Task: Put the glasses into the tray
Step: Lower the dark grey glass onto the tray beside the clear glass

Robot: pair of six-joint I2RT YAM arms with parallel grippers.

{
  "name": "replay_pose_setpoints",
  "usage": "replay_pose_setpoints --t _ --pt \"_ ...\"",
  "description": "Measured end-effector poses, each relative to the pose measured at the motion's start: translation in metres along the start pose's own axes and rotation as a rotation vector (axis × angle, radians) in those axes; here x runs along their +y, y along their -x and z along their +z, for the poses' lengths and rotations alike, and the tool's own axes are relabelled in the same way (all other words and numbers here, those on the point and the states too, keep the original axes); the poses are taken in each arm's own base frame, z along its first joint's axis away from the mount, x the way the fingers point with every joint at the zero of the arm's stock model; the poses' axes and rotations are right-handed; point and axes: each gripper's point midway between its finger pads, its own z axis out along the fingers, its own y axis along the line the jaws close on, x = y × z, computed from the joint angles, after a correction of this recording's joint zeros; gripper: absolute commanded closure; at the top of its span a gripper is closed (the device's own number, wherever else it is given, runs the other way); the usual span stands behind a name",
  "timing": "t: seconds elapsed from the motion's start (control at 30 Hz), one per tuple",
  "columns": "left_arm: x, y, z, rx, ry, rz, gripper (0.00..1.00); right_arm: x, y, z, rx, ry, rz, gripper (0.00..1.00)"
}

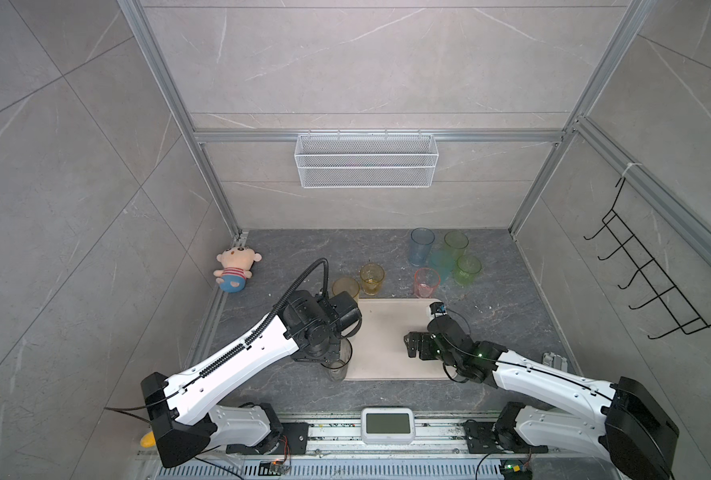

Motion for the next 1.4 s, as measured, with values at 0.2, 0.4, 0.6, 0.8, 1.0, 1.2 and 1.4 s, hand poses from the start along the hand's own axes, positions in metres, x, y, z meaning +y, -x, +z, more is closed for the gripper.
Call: replay_pose_setpoints --t 0.2,0.4,0.6,0.8,1.0,1.2,1.4 --pt "-0.003 0.003 0.013 -0.005 -0.005 -0.021 1.00 0.000 0.000 0.000 0.001 -0.001 0.000 0.01" --pt "-0.002 0.008 0.031 -0.004 -0.001 -0.062 1.00 0.000 -0.001 0.001 0.003 -0.002 -0.001 0.01" --pt "-0.005 0.017 0.040 -0.014 -0.027 -0.103 1.00 0.000 -0.001 0.001 0.003 -0.003 -0.001 0.01" --pt "-0.009 0.025 0.046 -0.026 -0.044 -0.123 1.00 0.000 -0.001 0.001 0.003 -0.003 0.000 0.01" --pt "-0.013 0.028 0.055 -0.020 -0.036 -0.121 1.00 0.000 -0.001 0.001 0.003 -0.003 0.002 0.01" --pt "-0.017 0.030 0.061 -0.016 -0.036 -0.117 1.00 0.000 -0.001 0.001 0.003 -0.003 0.002 0.01" --pt "-0.020 0.030 0.070 -0.002 -0.026 -0.111 1.00 0.000 -0.001 0.001 0.003 -0.003 0.002 0.01"
